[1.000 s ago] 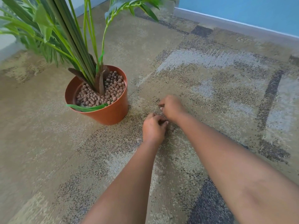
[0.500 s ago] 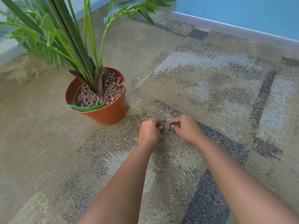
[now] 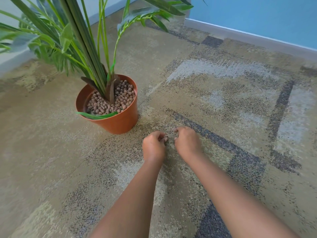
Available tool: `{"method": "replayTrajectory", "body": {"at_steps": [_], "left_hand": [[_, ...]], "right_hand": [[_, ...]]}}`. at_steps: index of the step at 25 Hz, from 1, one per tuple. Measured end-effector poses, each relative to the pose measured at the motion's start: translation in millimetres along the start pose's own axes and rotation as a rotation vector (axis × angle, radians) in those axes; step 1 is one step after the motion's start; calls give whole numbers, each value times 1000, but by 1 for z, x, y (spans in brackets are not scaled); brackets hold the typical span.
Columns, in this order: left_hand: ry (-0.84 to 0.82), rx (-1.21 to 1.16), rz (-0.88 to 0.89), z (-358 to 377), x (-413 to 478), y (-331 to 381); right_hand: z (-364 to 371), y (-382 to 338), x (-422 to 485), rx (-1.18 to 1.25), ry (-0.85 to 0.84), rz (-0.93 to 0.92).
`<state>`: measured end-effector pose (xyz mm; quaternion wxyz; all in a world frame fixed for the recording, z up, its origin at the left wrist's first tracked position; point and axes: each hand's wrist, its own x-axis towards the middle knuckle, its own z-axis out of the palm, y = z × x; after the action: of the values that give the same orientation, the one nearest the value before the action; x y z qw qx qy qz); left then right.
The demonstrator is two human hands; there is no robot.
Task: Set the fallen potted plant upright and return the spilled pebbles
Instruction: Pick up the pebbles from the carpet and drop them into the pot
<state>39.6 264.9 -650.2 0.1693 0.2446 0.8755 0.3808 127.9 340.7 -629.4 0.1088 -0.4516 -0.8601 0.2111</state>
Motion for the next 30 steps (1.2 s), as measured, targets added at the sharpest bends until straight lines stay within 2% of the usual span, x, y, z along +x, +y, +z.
{"method": "replayTrajectory", "body": {"at_steps": [5, 8, 11, 13, 16, 19, 24, 26, 28, 30], "left_hand": [[-46, -211, -97, -3, 0, -6], [-37, -188, -87, -4, -1, -4], [-36, -117, -56, -3, -2, -6], [-43, -97, -45, -2, -3, -7], [-44, -99, -57, -2, 0, -7], [-50, -103, -66, 2, 3, -2], [-214, 76, 57, 12, 14, 29], [-291, 232, 98, 15, 20, 40], [-320, 396, 215, 18, 22, 44], [-304, 422, 276, 19, 19, 43]], "right_hand": [[7, 3, -5, -3, -28, 52], [4, 9, -1, 93, -23, 95], [4, 9, -2, 58, -52, 36], [2, 13, -5, 115, -69, 28], [-7, 23, 0, 264, -78, 121], [-18, 26, 11, 291, -71, 162], [-38, 41, 27, 370, -18, 264], [-42, 50, 28, 402, -27, 297], [-41, 55, 25, 427, -37, 340], [-41, 57, 23, 477, -42, 373]]}}
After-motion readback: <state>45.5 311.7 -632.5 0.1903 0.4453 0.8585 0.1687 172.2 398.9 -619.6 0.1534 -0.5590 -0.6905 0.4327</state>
